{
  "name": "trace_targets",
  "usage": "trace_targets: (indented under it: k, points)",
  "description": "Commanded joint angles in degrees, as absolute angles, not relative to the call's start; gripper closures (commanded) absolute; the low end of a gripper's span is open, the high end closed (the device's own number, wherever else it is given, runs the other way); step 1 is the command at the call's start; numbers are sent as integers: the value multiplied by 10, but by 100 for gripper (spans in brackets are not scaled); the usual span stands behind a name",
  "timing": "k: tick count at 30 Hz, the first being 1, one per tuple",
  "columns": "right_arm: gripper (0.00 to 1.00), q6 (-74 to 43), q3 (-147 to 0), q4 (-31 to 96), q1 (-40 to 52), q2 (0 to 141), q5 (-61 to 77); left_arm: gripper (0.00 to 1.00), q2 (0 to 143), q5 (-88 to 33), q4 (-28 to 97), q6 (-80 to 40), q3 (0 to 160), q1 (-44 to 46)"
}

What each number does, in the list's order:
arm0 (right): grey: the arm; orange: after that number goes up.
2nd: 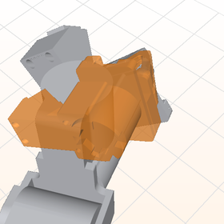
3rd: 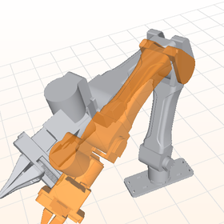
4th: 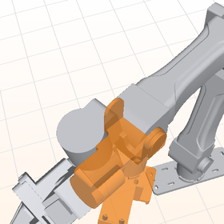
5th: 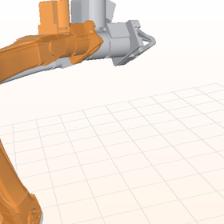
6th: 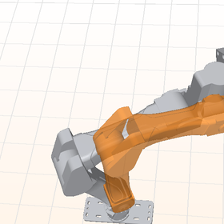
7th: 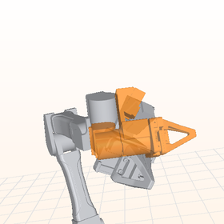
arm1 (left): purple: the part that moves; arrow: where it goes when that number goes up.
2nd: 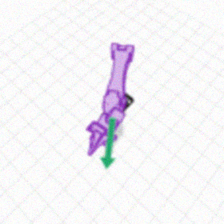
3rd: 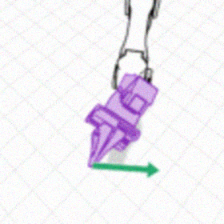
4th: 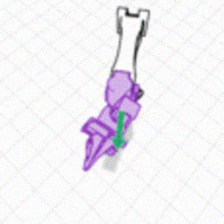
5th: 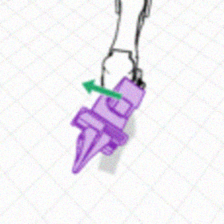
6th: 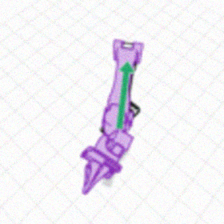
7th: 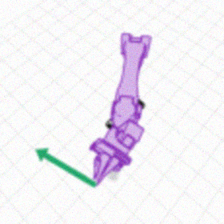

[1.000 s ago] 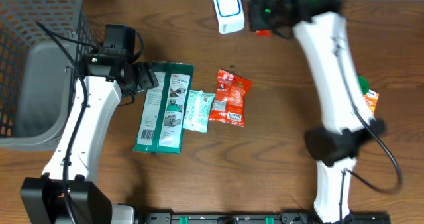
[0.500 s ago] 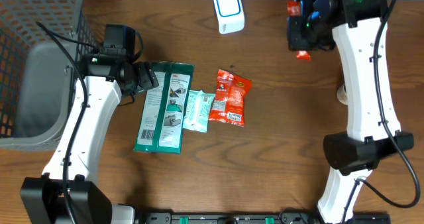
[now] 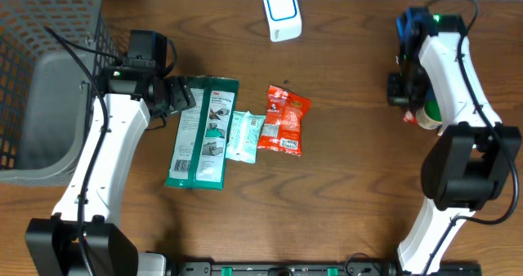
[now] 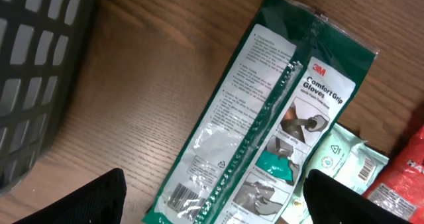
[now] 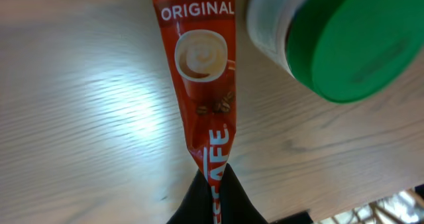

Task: Scan the item barcode
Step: 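Carry the stick to the right table edge beside the jar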

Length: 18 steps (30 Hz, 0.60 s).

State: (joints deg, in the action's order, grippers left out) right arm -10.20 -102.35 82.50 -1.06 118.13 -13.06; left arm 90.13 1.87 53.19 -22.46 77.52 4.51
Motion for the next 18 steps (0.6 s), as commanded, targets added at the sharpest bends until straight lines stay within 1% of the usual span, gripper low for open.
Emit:
trace_targets:
  k: [1,9,14,18]
  points:
    - [99,-80,-954,796,-33,1176,-150,14,899,26,533,-222,784,43]
    - [99,-2,-841,702,-57,1176,-161,14,899,26,533,-222,784,43]
    - [99,49,-792,610,-67,1177,-257,14,899,26,533,-222,784,43]
    - [99,90,-786,574,-72,1177,-281,14,899,26,533,-222,784,43]
